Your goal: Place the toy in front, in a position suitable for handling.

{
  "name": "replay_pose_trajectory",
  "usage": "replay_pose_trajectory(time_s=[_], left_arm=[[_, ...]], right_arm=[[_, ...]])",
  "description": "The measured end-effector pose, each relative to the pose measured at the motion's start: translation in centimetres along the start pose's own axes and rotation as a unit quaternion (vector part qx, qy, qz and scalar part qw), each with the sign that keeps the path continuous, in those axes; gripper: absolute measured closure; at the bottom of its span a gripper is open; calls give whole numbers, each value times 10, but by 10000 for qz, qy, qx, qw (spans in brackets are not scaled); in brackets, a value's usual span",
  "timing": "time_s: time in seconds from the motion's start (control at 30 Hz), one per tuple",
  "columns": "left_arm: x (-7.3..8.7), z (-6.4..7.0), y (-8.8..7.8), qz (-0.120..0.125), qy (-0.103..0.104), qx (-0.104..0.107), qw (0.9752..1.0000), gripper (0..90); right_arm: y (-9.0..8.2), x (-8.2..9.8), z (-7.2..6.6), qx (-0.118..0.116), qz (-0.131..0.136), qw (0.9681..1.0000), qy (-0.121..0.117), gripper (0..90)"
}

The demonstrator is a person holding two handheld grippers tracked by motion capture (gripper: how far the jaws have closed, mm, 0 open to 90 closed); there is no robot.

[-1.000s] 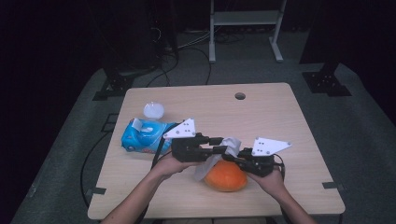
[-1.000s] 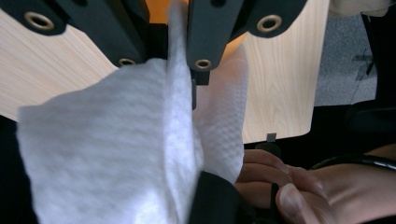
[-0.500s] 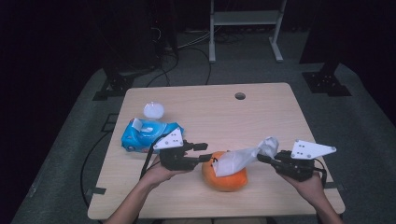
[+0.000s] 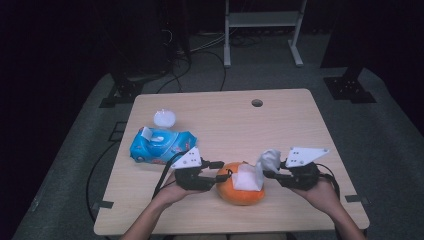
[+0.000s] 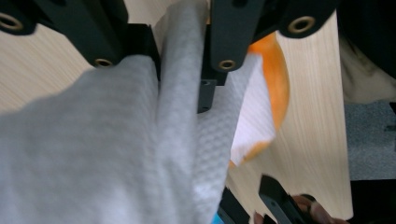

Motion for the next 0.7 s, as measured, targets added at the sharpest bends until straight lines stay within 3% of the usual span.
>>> replay_pose_trajectory(time_s=[0.13, 0.23, 0.37, 0.43, 0.7], left_arm=[[1, -1, -4, 27, -6, -25, 10000, 514], [4, -2, -9, 23, -8, -50, 10000, 506], [6, -3, -15, 113, -68, -75, 9999, 487], [6, -2, -18, 125, -42, -99, 9999, 484], [6, -4, -19, 96, -19, -119, 9999, 475]], right_arm=[[15, -11, -9, -275, 3, 9996, -71, 634], [28, -12, -17, -450, -135, 9987, -170, 564], [38, -13, -19, -518, -275, 9981, -201, 490], [37, -15, -19, -650, -281, 9974, -146, 428], [18, -17, -21, -808, -187, 9966, -31, 359]])
Point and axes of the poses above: each handheld gripper's, and its own axes: y roughly forward along the jaws, x roughly out of its underside, z roughly to its right, the point moved 5 cm from there along y, roughly forward along the jaws, and after that the axes turned 3 degrees about y, right-handed, at the moved point
